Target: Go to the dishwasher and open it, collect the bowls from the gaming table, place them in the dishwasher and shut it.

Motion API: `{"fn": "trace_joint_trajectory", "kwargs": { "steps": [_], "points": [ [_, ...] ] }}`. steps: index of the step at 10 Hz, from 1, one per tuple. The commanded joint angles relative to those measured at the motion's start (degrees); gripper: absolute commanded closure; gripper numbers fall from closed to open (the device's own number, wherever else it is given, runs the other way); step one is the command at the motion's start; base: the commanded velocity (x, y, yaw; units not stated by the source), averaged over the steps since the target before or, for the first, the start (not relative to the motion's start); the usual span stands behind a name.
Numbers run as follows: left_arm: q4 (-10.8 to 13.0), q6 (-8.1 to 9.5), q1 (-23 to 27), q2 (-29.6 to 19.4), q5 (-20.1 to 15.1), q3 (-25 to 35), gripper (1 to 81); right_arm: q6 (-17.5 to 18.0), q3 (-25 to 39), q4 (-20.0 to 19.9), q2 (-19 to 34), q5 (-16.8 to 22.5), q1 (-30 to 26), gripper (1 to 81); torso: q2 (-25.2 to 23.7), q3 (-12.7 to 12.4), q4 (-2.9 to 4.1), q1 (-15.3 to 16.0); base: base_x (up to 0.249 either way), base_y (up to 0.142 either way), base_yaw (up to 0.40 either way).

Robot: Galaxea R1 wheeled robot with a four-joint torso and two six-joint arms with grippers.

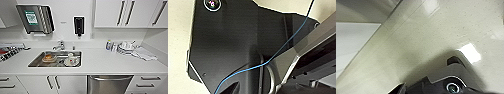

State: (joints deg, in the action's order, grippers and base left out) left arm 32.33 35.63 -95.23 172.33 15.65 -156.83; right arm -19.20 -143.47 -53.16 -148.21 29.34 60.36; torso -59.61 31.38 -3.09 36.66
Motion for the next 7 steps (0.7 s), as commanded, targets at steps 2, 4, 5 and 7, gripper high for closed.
{"fn": "trace_joint_trajectory", "kwargs": {
  "steps": [2,4,5,7],
  "points": [
    [0.63,-3.90,2.54,-1.89,-2.03,-0.49,1.0,-24.57,-0.48,1.84,-3.78,-0.07,5.16,1.0,0.00,0.00,0.00,-0.02,0.000,0.000,0.000],
    [0.72,-4.16,3.51,-3.20,-2.03,-0.49,1.0,-28.41,3.17,1.57,-3.61,-7.40,10.07,1.0,0.00,0.00,0.00,-0.02,0.000,0.000,0.000],
    [0.72,-4.43,4.04,-4.17,-2.12,-0.49,1.0,-30.37,7.14,1.57,-3.00,-13.31,12.64,1.0,0.00,-0.02,0.00,-0.02,0.000,0.000,0.000],
    [0.54,-4.35,4.92,-5.32,-2.55,-0.49,1.0,-30.63,13.38,2.01,-1.77,-21.94,16.85,1.0,0.00,-0.02,0.00,-0.02,0.000,0.000,0.000]
  ]
}}
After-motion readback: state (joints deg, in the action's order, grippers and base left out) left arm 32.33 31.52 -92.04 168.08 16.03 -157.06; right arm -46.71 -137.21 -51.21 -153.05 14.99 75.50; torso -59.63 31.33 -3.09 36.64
